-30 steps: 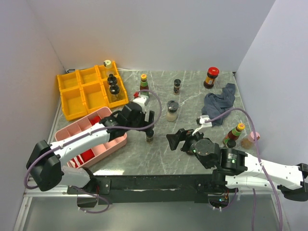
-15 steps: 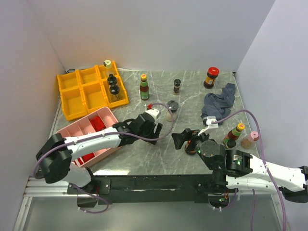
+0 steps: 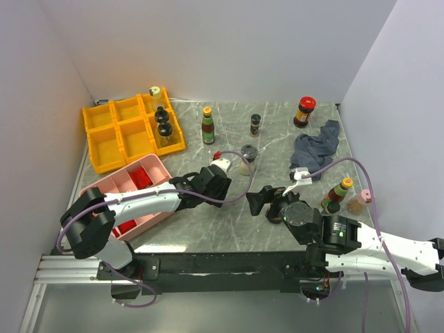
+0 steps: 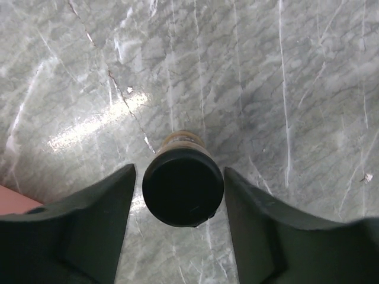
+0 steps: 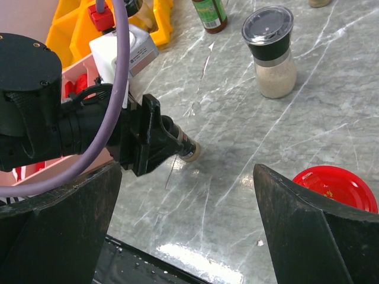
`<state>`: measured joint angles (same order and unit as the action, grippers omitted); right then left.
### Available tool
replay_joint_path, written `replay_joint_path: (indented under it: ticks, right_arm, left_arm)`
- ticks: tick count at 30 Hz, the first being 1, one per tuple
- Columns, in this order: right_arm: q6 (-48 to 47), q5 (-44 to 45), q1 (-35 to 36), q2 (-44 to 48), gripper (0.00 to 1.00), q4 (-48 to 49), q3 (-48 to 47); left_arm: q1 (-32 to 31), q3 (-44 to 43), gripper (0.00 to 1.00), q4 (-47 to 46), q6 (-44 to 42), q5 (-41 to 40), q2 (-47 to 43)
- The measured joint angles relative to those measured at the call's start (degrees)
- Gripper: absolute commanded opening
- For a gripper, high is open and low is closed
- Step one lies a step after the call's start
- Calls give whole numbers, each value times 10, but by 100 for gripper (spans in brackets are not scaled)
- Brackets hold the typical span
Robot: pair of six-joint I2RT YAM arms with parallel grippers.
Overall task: Organize the condiment bottles
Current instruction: Pick up the bottle from the center of the board.
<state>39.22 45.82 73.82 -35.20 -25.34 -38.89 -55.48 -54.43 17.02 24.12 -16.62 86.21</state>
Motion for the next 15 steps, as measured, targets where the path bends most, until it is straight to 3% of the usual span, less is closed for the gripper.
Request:
replay_joint_path:
  ticks: [1, 2, 5, 8, 15]
  right_arm:
    - [0, 0, 0, 0, 100, 0, 0]
    - [1, 0, 0, 1, 100, 0, 0]
    - [2, 0, 0, 4, 100, 0, 0]
    - [2, -1, 0, 7, 100, 0, 0]
    - [2, -1, 0, 17, 100, 0, 1]
  left_arm:
    - [0, 0, 55, 0, 1, -2, 0]
    - [0, 0, 41, 0, 2, -4, 0]
    - [0, -1, 18, 1, 6, -10, 0]
    - [0, -7, 1, 9, 11, -15, 0]
    - [0, -54, 1, 59, 33, -48, -3]
